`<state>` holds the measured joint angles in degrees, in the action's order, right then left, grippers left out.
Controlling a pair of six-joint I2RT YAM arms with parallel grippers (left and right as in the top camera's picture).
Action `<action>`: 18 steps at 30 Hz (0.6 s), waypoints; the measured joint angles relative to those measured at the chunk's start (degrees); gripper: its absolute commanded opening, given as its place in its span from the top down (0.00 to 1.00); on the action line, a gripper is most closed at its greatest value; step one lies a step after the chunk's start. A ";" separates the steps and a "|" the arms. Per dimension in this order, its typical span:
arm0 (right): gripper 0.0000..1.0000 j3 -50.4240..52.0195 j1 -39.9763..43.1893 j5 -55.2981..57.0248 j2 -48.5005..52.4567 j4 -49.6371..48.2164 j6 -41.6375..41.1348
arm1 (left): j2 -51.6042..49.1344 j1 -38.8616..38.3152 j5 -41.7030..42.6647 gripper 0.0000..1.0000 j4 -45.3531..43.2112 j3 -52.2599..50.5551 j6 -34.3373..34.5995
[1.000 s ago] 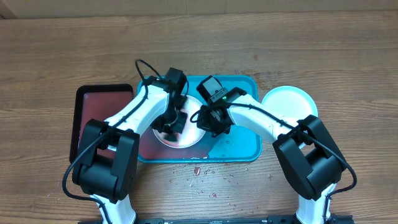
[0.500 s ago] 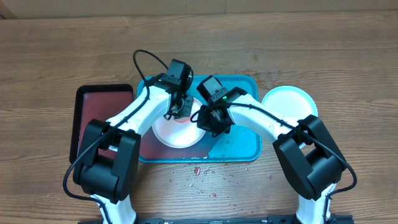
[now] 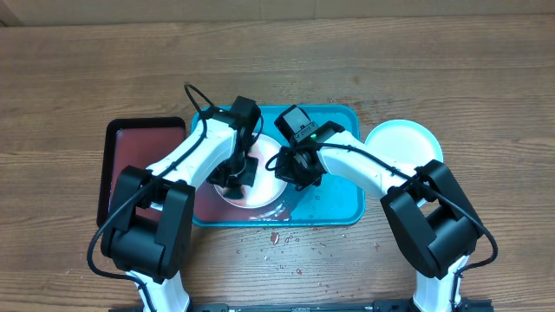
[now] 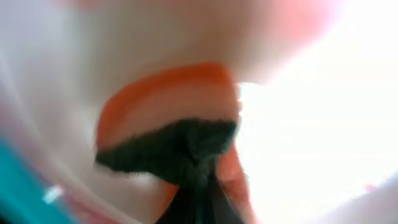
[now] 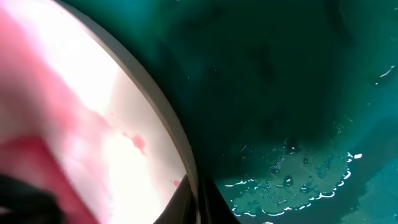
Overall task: Clean dirty plates on tray and stack at the side
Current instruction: 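Scrub the white plate with the sponge while right gripper holds it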
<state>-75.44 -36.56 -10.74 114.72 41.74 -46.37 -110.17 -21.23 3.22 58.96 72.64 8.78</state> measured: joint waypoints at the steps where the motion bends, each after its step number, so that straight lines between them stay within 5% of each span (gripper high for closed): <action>1: 0.96 0.00 0.00 -0.02 0.00 0.00 0.00 | 0.00 0.00 3.67 0.96 -0.83 -0.02 -1.77; 4: 0.96 0.00 0.00 0.00 0.00 0.00 0.09 | 0.00 -0.07 12.74 0.96 -7.87 -0.26 -5.14; 9: 0.96 0.00 0.04 -0.20 0.00 0.09 0.15 | 0.00 0.00 15.63 0.95 -18.62 -0.37 -5.35; 18: 0.96 0.00 0.07 -0.42 0.00 0.00 0.13 | 0.00 1.79 -10.45 0.96 -10.12 0.48 7.80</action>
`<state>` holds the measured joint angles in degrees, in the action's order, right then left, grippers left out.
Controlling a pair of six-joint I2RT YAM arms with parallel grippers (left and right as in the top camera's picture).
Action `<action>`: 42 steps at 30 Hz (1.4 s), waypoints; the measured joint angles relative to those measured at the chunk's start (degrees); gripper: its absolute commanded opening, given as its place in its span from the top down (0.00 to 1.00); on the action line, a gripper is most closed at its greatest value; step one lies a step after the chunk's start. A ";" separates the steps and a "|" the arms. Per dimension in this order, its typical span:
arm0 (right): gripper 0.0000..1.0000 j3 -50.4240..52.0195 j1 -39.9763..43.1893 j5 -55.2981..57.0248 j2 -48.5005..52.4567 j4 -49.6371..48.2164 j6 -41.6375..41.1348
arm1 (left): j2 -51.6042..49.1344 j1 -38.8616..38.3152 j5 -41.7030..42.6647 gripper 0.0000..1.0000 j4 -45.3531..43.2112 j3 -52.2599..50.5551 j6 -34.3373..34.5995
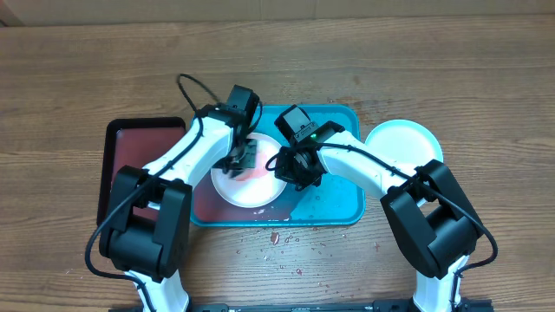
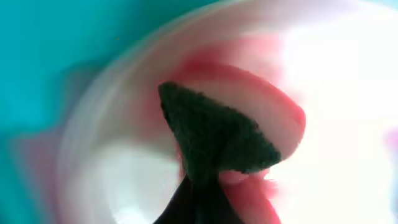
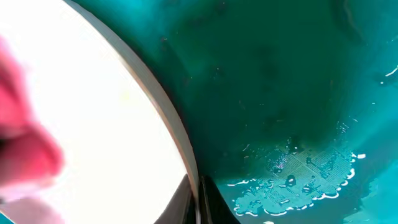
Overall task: Clean dirty plates on tray and stack at the side
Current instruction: 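Scrub the white plate with the sponge while right gripper holds it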
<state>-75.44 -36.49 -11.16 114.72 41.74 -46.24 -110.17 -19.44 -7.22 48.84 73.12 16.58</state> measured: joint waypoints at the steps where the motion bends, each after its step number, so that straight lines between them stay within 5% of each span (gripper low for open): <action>1: 0.96 0.00 -0.02 -0.02 0.00 0.00 0.00 | 0.00 0.33 -2.99 0.96 1.84 0.00 1.73; 7: 0.96 0.00 0.00 -0.04 0.00 -0.02 0.00 | 0.00 0.81 -2.43 0.96 6.49 0.00 2.86; 14: 0.96 0.00 -0.02 0.00 0.00 0.04 0.00 | 0.00 1.05 25.11 0.96 4.52 -0.11 -16.00; 18: 0.96 0.00 -0.02 -0.02 0.00 0.04 0.00 | 0.00 0.72 31.54 0.96 -2.32 -0.22 -20.20; 24: 0.96 0.00 -0.02 -0.02 0.00 -0.02 0.00 | 0.00 0.68 17.49 0.96 -11.19 -0.28 -13.40; 29: 0.96 0.00 0.00 0.00 0.00 -0.04 0.00 | 0.00 0.68 -2.27 0.96 -4.50 -0.02 0.20; 32: 0.96 0.00 -0.02 -0.02 0.00 -0.11 0.00 | 0.00 0.68 -6.91 0.96 2.36 -0.02 5.44; 37: 0.96 0.00 -0.02 -0.07 0.00 -0.15 0.24 | 0.00 0.68 -1.99 0.96 9.70 0.00 7.02; 42: 0.96 0.00 -0.02 -0.04 0.00 -0.09 0.46 | 0.00 0.96 17.62 0.96 9.22 -0.02 -3.80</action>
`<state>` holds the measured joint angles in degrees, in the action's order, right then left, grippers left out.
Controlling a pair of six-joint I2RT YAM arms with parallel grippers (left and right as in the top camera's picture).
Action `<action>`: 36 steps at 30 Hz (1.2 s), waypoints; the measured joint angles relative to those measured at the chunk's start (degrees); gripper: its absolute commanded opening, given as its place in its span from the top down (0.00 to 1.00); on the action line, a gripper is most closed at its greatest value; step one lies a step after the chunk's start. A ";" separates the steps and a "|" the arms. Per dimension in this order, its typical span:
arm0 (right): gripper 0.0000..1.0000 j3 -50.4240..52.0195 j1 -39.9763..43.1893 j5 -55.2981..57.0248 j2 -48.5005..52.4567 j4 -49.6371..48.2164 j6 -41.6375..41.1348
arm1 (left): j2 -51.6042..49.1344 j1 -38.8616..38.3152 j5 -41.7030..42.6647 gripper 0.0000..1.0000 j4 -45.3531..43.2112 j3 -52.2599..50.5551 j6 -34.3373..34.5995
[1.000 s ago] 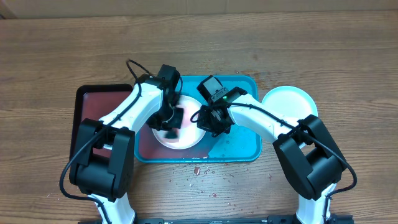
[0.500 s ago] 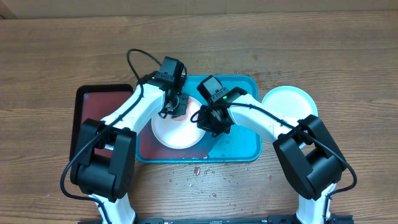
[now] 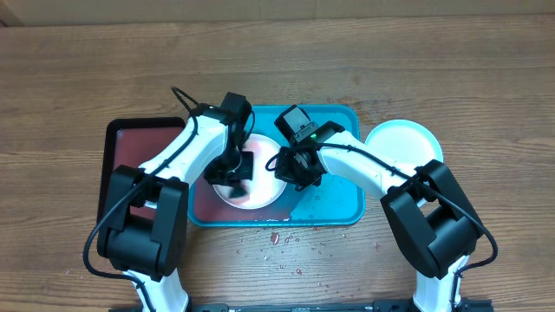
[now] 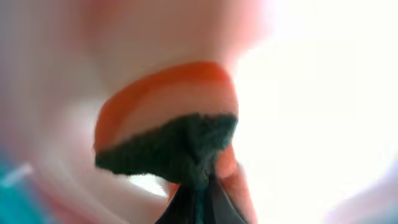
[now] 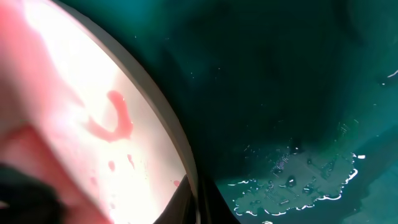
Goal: Clean dirty plates on tray and stack at the side
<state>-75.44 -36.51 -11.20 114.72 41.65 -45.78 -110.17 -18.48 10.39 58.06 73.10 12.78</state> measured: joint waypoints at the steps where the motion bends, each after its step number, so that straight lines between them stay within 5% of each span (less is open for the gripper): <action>1: 0.96 0.00 0.00 0.00 0.00 0.00 0.00 | 0.00 -0.02 4.13 0.96 -1.11 -0.04 -2.23; 7: 0.96 0.00 0.00 0.00 0.00 0.00 -0.02 | 0.00 -0.28 13.51 0.96 -12.39 -0.20 -8.37; 12: 0.96 0.00 0.00 -0.04 0.00 0.00 0.00 | 0.00 -0.28 -0.63 0.96 -15.80 -0.13 -1.57; 16: 0.96 0.00 0.00 -0.07 0.00 0.00 0.15 | -0.09 0.02 -12.00 0.96 -5.73 4.50 2.36; 24: 0.96 -0.13 0.07 -0.42 0.00 1.09 0.81 | -0.42 0.96 -17.73 0.96 14.32 25.27 4.07; 36: 0.96 -0.09 -0.15 8.74 -13.79 9.81 5.81 | -0.44 0.96 -15.98 0.96 15.69 28.83 4.07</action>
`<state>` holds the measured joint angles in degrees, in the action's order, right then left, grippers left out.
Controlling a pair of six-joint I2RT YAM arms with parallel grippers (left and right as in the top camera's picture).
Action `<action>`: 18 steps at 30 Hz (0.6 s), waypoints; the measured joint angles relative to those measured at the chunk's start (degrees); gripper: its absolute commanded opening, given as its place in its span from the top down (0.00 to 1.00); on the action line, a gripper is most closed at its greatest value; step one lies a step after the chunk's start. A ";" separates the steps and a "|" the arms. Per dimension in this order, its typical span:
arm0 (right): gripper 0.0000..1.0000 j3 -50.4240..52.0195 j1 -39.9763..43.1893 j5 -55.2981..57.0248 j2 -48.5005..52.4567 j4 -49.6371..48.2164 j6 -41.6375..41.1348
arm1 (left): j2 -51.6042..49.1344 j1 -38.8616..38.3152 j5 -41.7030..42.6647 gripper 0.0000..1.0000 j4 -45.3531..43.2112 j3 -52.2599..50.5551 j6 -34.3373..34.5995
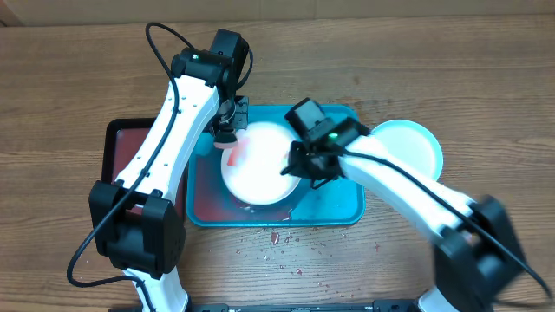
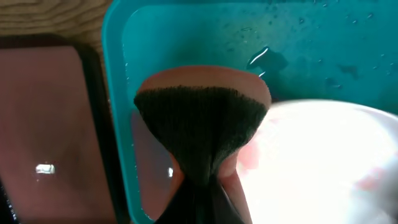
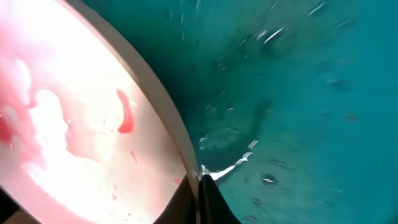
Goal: Clean dirty plates on tray and stack at the side
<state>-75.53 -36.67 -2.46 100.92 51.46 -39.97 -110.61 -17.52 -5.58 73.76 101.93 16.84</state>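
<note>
A white plate [image 1: 258,165] smeared with red sits above the teal tray [image 1: 342,204]. My right gripper [image 1: 298,170] is shut on the plate's right rim, and in the right wrist view the plate [image 3: 74,124] shows red streaks, with the gripper [image 3: 199,186] pinching its edge. My left gripper [image 1: 227,132] is shut on an orange sponge with a dark green scrub side [image 2: 202,115]. It hangs over the tray's far left corner, just off the plate's edge [image 2: 323,168].
A white plate [image 1: 408,143] lies on the table right of the tray. A dark tray with reddish liquid [image 1: 130,165] lies to the left, its surface [image 2: 50,124] beside the teal rim [image 2: 115,93]. Red specks dot the wood [image 1: 277,238] in front.
My left gripper has gone from pressing the sponge on the plate to the tray's far left corner, off the plate. The right gripper still grips the rim; the plate looks larger and raised.
The sponge was on the plate's near part, then on its far part, then near the left again, while the right gripper kept hold of the rim. The red smears shifted each time. Now the sponge is off the plate.
</note>
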 measured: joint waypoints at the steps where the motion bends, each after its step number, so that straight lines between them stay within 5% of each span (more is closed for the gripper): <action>1: 0.96 -0.02 -0.15 2.03 -2.47 0.94 0.15 | 0.00 0.00 0.20 0.96 -0.20 0.00 0.00; 18: 0.96 -0.07 -8.50 30.56 -9.64 12.66 1.03 | -2.89 0.00 1.95 0.96 0.00 0.00 0.00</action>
<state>-75.59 -45.17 28.10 91.29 64.12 -38.94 -113.49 -17.52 -3.64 73.76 101.93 16.84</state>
